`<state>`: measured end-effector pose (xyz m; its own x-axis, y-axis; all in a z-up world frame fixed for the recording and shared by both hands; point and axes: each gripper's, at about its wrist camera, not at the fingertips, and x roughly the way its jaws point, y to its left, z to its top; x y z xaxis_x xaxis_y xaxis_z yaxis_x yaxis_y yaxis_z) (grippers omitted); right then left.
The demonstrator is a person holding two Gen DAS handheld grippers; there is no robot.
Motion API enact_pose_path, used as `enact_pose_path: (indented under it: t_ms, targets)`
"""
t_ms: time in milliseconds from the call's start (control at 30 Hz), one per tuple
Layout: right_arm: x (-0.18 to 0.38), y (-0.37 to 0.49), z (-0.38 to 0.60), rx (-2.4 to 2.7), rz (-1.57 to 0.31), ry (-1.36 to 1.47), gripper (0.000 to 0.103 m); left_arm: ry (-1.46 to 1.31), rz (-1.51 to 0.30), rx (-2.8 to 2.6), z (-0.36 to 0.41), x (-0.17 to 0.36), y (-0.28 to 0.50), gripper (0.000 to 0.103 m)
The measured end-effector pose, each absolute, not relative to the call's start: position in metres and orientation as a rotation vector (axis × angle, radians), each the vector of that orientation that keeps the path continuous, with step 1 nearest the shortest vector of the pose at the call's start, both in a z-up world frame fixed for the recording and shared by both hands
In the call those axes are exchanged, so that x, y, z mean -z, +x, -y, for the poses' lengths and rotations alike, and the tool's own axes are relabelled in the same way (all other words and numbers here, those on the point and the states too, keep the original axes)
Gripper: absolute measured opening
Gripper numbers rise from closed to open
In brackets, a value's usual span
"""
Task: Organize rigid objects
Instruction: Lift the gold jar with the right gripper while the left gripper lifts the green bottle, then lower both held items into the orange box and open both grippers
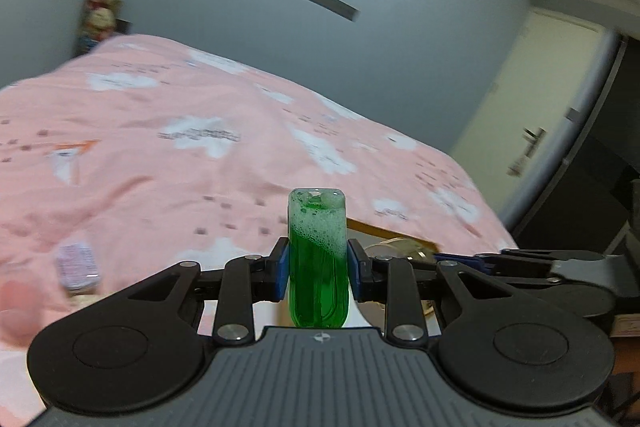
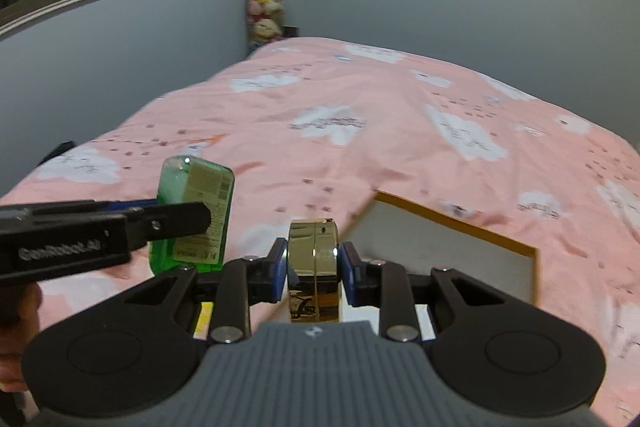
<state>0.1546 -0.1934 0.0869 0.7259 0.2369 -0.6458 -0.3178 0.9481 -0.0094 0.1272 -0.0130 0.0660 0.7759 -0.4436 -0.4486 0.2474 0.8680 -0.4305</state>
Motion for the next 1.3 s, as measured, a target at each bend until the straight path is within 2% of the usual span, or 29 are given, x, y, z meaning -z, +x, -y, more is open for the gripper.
enact_pose_path:
  t_ms: [367,700,1100,1300]
  targets:
    - [-0.054,0.173,0.253,-0.165,-0.8,-0.089,0.026,-0.246,-0.741,0.536,0.088,-0.029,0.174,0.032]
    - [-0.017,0.196,0.273,-0.113,-0.887,-0.066,0.026,-0.121,-0.865,0.536,0.118,0.003,0.196,0.032]
    - [-0.002,0.205,0.274,-0.114,-0.929,-0.058,0.026,0.265,-0.878,0.43,0.157,0.015,0.194,0.033]
    - [-0.002,0.206,0.272,-0.122,-0.932,-0.063,0.026,0.349,-0.859,0.39,0.164,0.019,0.19,0.036]
